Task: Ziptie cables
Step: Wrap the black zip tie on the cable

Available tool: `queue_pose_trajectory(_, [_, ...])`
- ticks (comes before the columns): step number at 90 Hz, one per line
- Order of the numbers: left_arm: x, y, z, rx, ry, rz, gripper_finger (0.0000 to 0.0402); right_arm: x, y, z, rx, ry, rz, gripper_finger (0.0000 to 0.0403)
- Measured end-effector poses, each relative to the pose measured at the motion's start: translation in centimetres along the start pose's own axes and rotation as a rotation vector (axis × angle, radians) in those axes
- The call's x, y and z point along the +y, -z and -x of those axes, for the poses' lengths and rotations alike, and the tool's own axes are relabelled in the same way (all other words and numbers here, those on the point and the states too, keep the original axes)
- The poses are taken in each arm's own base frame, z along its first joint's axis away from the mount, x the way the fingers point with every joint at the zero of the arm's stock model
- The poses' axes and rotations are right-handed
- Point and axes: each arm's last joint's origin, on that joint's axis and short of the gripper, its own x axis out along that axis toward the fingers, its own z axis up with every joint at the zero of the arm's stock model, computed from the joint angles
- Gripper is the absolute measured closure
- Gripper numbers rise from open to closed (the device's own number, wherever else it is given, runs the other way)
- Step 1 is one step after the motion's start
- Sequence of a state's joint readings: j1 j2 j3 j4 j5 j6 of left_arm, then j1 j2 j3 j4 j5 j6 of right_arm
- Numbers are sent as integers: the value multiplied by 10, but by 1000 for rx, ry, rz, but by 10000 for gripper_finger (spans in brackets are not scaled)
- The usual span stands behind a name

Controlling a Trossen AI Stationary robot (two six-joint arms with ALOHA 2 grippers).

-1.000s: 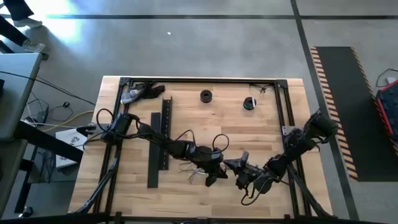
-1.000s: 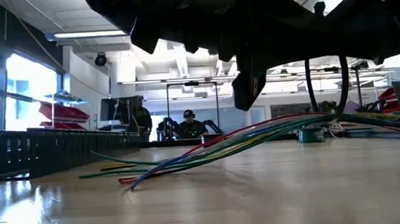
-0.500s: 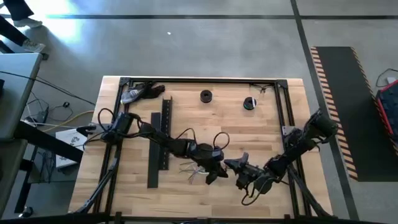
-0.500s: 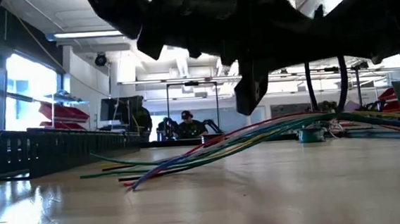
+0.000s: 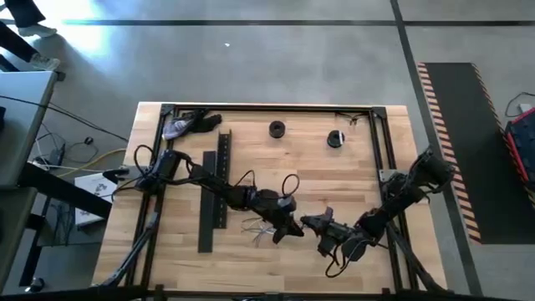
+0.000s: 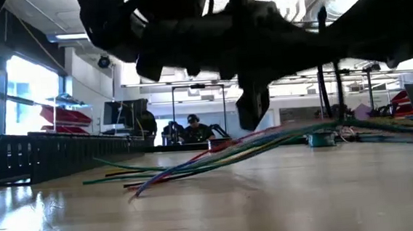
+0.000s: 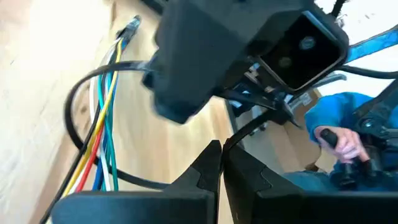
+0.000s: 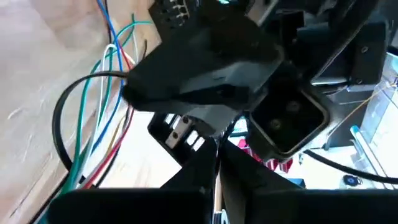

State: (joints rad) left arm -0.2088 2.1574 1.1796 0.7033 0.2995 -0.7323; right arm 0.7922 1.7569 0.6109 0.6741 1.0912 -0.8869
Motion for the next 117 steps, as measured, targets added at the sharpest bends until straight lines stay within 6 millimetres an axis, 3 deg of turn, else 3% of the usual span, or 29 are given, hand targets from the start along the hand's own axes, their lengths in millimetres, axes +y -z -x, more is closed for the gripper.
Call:
queue_pose_trajectory(26, [0,2,0,13,10,8,402,2,-13,-8,-19,-10,3,403])
queue_pose_trajectory(71, [-2,10,-3,-6,-54,-61,397,7,-7,-8,53,-6,23,403])
queue_pose_trajectory(117, [-4,15,-4,8,-85,-147,288,10,-4,-7,65,-25,-11,403])
